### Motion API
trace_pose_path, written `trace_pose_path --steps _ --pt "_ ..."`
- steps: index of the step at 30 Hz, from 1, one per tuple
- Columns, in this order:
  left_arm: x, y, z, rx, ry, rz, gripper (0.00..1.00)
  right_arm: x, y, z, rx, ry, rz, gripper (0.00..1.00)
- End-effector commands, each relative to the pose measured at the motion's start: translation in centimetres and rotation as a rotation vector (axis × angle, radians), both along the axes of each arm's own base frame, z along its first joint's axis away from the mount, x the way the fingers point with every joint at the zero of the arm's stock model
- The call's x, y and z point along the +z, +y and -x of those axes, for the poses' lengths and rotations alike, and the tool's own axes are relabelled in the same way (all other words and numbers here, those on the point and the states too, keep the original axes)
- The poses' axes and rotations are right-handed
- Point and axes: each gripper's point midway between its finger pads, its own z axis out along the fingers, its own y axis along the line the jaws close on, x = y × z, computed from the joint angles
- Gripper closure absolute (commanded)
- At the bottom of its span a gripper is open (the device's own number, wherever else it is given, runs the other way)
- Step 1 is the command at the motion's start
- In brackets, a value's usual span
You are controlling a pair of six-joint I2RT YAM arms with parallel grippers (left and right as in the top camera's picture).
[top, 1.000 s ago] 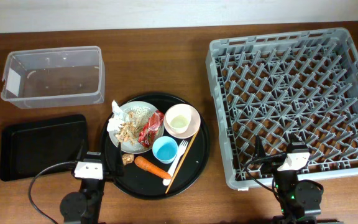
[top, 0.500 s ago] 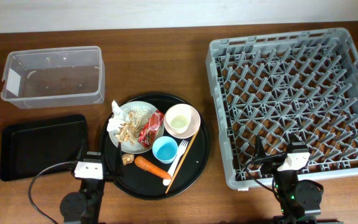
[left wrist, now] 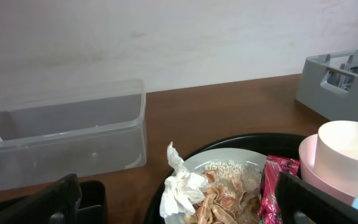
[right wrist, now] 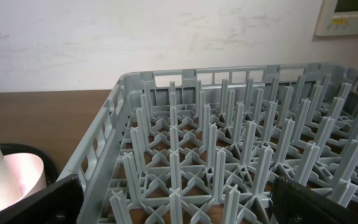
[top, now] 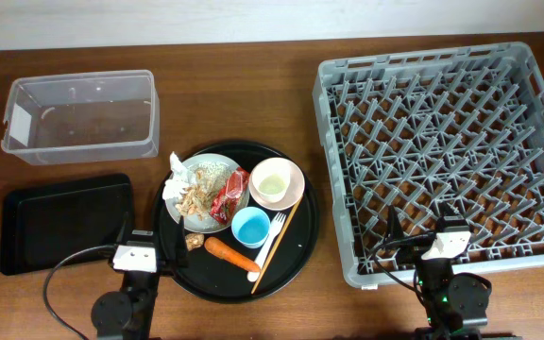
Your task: Sort waste into correct bins and load items into the dishwasher rack
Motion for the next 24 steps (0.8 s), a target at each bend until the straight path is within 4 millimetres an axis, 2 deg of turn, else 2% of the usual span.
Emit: trace_pose_path --steps 1,24 --pt "-0.17 -0.28 0.03 -0.016 -0.001 -0.019 0.01 -0.15 0.15 0.04 0.005 0.001 -0.003 0.01" --pt "-0.03 -0.28 0.02 -0.016 -0.006 -0.016 0.01 -0.05 0.15 0.03 0.006 -0.003 -0.008 0.01"
